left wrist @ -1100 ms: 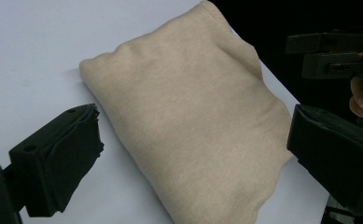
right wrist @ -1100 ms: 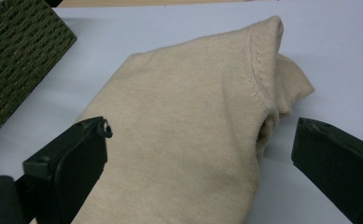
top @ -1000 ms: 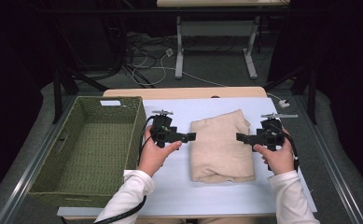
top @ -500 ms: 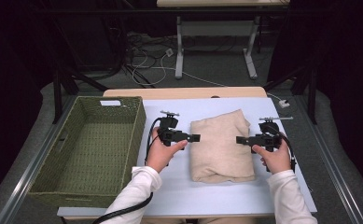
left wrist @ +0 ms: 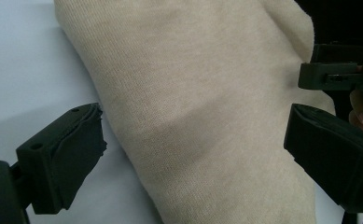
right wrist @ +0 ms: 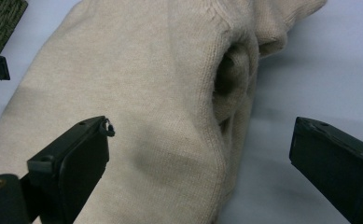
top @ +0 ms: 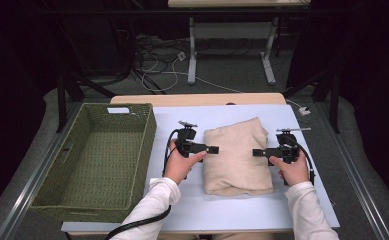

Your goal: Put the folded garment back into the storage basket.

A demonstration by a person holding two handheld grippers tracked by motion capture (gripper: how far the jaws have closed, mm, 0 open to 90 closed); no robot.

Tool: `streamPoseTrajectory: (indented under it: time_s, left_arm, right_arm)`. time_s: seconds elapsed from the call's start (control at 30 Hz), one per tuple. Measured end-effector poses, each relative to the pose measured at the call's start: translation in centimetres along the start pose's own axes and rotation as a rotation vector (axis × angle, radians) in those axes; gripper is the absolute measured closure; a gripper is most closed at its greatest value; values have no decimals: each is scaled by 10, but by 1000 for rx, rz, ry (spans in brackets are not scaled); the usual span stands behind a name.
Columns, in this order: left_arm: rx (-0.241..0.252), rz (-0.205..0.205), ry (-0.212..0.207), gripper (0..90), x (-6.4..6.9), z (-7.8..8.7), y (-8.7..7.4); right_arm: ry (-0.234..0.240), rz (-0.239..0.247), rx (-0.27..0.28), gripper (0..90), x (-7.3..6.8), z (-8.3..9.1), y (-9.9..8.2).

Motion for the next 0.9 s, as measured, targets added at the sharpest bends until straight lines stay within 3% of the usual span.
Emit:
streamPoseTrajectory:
  time_s: [0.33, 0.5, 0.63, 0.67, 0.73, 0.9]
  left_arm:
    - [-19, 74, -17, 56, -7, -15, -7]
    - [-36, 79, -20, 58, -11, -20, -9]
    - [-34, 114, -30, 59, -13, -23, -11]
    - [-44, 98, -29, 59, -15, -23, -11]
    - [-38, 118, -32, 60, -15, -25, -12]
    - [-39, 124, -35, 61, -16, -28, -13]
  right_arm:
    - [4, 1, -15, 48, 1, -7, -3]
    - [6, -9, -22, 53, 1, -9, -4]
    - [5, -16, -23, 57, 2, -10, -4]
    - [4, -12, -26, 59, 2, -11, -4]
    - [10, -14, -23, 60, 2, -12, -5]
    - [11, -22, -33, 60, 2, -15, -6]
Point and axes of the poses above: each handheld gripper's, and its own axes: z roughly backward along the jaws, y roughly out of its top, x roughly to its right, the point moved 5 cm from there along -z, roughly forward along the jaws, and after that the axes turned 15 degrees about -y, right-handed, at the moved point
